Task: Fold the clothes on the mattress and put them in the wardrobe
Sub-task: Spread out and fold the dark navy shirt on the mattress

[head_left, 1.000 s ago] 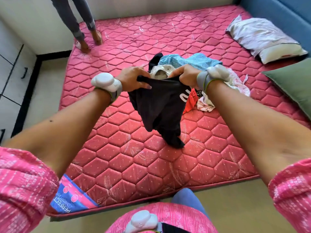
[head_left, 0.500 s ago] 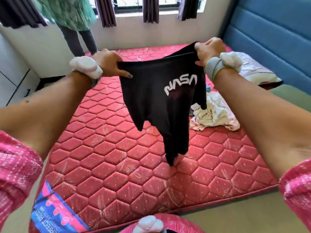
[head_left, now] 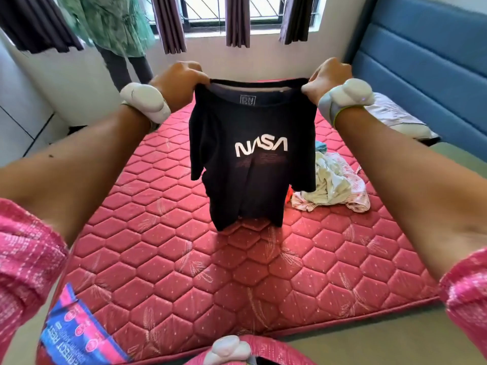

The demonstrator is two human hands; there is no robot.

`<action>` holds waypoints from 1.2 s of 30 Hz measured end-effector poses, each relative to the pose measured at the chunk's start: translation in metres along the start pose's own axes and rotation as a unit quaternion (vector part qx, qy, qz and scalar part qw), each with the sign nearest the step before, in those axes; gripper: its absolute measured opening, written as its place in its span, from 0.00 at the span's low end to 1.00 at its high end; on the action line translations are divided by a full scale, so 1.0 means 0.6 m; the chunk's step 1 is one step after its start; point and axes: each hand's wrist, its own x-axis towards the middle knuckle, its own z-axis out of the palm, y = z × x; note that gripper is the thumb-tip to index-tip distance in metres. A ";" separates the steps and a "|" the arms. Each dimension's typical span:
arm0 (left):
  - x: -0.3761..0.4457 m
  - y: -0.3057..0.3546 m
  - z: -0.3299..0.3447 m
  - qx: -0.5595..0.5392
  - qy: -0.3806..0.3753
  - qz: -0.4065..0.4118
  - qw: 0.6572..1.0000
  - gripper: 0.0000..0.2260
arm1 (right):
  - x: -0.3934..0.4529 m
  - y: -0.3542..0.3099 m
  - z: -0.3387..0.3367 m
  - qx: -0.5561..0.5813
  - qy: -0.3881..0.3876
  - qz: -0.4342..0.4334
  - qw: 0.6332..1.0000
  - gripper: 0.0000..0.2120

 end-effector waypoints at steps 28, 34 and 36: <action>-0.043 -0.001 0.028 -0.004 0.128 -0.341 0.931 0.13 | -0.007 0.018 0.012 -0.172 -0.269 -0.204 0.925 0.16; -0.095 -0.015 0.096 -0.210 0.131 -0.467 0.848 0.17 | -0.034 0.044 0.068 0.121 -0.188 -0.189 0.956 0.10; -0.091 -0.008 0.092 -0.252 0.185 -0.490 0.813 0.16 | -0.037 0.029 0.072 0.087 -0.217 -0.217 0.948 0.17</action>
